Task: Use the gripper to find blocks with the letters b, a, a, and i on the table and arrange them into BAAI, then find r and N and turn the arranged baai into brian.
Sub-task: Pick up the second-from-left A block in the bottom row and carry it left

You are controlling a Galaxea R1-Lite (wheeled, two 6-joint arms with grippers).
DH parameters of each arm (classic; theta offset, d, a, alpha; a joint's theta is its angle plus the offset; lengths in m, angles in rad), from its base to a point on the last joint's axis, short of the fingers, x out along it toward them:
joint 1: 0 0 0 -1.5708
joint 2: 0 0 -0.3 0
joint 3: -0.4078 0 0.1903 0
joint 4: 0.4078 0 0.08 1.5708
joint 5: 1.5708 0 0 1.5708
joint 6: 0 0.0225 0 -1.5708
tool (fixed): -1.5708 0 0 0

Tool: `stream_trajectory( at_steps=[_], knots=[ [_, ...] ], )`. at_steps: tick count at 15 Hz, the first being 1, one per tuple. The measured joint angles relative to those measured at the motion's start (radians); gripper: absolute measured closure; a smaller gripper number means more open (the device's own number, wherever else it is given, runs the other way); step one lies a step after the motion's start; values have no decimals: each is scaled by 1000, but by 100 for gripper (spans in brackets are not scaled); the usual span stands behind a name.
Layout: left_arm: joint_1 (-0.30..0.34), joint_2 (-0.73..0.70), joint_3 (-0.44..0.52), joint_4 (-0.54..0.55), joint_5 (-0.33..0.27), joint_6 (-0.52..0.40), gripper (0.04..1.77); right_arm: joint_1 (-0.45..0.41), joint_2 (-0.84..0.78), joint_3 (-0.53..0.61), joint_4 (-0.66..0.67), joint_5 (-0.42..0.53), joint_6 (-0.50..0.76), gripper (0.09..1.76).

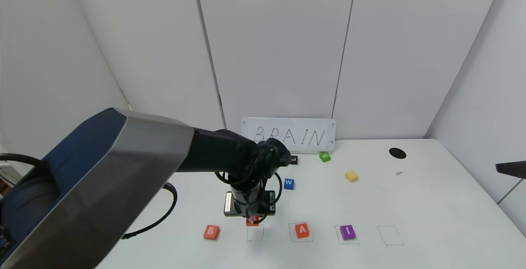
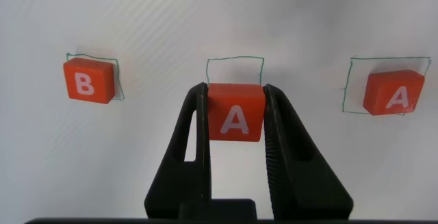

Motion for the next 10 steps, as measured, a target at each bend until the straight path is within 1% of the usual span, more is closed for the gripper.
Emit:
stream_trajectory(
  at_steps=[2,4,7,10],
  knots=[
    [27,-26,-25,24,-1,30,130,0,-1,0,0,0,0,14],
    [62,-56,-23,26,-7,66,130,0,-1,0,0,0,0,14],
    [143,-102,12,26,-21,155,130,1,-1,1,-2,0,0,14],
    [237,-137,40,21,-24,221,130,3,-1,1,-2,0,0,14]
  ],
)
